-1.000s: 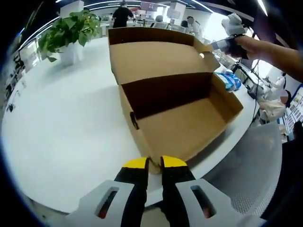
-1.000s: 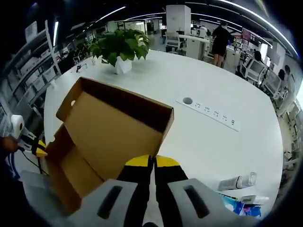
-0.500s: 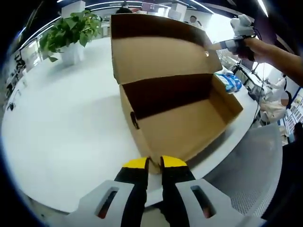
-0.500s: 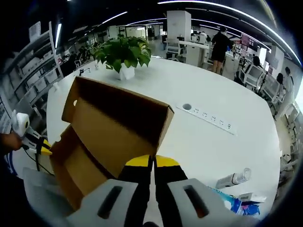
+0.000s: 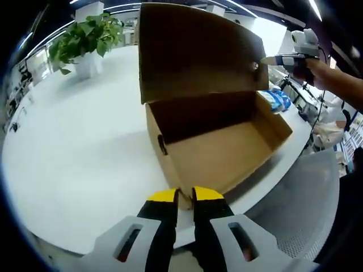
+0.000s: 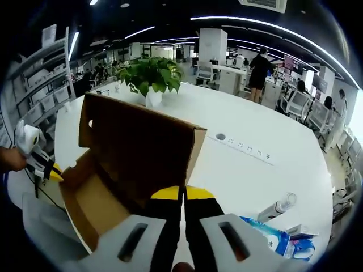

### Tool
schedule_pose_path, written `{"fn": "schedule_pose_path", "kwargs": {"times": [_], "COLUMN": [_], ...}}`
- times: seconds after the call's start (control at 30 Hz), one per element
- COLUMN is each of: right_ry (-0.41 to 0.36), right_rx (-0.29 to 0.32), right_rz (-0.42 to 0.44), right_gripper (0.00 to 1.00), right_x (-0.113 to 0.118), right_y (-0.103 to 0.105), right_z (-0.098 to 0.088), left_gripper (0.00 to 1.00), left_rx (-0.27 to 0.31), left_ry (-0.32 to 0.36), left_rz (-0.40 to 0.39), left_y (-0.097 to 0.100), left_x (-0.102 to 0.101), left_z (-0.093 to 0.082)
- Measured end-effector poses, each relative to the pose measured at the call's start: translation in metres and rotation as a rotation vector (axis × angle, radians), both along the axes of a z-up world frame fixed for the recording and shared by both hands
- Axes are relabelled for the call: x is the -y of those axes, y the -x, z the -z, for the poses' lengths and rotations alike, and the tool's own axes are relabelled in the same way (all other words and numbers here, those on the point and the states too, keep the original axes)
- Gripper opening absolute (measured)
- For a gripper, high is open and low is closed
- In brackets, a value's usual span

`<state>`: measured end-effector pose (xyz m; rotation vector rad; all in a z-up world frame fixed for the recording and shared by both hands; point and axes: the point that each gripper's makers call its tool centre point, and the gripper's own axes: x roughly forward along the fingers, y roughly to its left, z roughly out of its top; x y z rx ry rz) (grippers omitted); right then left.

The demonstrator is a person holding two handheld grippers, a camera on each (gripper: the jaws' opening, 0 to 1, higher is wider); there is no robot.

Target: Operate the shoe box by opening the lid, removing the specified soft item, and placing it in the target area until the item is outside and the box remains undamaged.

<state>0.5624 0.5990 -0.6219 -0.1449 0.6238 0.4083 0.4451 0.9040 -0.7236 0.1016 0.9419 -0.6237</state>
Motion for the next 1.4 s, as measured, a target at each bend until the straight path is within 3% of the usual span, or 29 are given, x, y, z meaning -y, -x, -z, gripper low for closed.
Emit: {"fn": "schedule_pose_path", "kwargs": {"times": [0.5,1.03,1.4], "right_ry": [0.03,0.079,0.043], "right_rx": [-0.03,-0.047,-0.061], "right_rz": [0.029,0.078,0.095], "right_gripper": [0.0,0.0,0.02], "right_x": [-0.005,-0.009,-0.011], "right_y": [0.031,0.061,0.079], "right_z": [-0.003,0.006,0.017], "left_gripper": [0.07,0.07,0.07], "left_rx": [0.003,0.006,0.013], "left_ry": [0.005,0.018,0.012], "left_rz": [-0.003,-0.009,0.003], "left_y": [0.0,-0.001,-0.001], "left_x": [0.0,0.0,0.0], "left_z": [-0.001,-0.001,-0.002]}}
